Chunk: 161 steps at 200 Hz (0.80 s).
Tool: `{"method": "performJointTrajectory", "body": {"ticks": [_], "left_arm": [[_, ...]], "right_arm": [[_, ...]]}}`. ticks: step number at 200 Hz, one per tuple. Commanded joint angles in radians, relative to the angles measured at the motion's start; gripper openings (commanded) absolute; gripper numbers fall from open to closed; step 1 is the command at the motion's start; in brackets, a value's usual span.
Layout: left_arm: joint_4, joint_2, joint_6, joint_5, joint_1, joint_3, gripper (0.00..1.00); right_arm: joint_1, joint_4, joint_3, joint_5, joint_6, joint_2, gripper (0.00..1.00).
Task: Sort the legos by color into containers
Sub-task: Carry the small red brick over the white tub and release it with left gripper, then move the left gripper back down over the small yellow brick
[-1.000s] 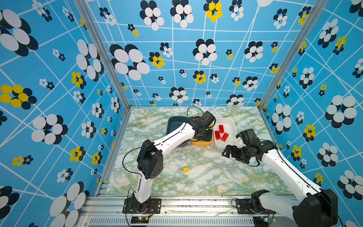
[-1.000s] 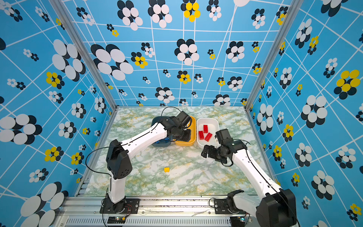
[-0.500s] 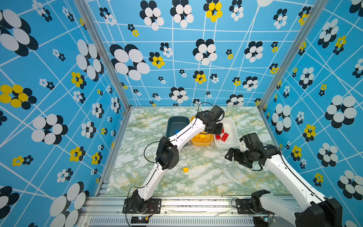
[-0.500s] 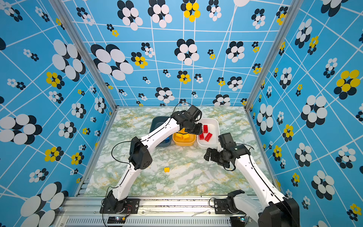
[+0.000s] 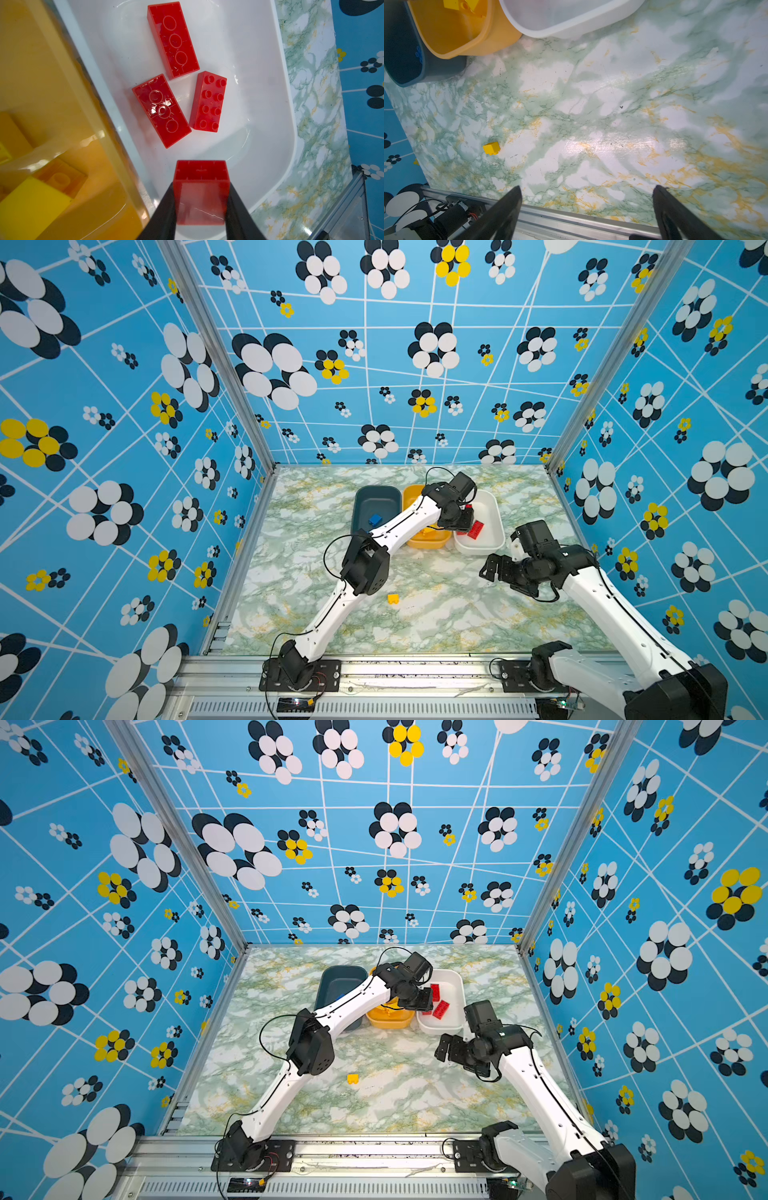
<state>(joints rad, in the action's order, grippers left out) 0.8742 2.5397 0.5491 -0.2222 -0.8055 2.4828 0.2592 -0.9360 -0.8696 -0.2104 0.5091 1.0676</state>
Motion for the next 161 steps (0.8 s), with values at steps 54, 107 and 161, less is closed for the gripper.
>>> {"method": "performJointTrajectory", "body": {"ticks": [54, 107, 161], "left_arm": [[-0.010, -0.003, 0.000, -0.010, -0.010, 0.031, 0.62], [0.032, -0.056, -0.022, 0.012, -0.012, 0.025, 0.62], [0.029, -0.170, -0.036, 0.042, -0.015, -0.096, 0.62]], "right_arm": [[-0.014, -0.025, -0.037, 0.013, -0.019, 0.014, 0.99], [-0.014, 0.014, -0.038, 0.002, -0.010, 0.034, 0.99], [-0.014, 0.053, -0.031, -0.015, 0.006, 0.035, 0.99]]}}
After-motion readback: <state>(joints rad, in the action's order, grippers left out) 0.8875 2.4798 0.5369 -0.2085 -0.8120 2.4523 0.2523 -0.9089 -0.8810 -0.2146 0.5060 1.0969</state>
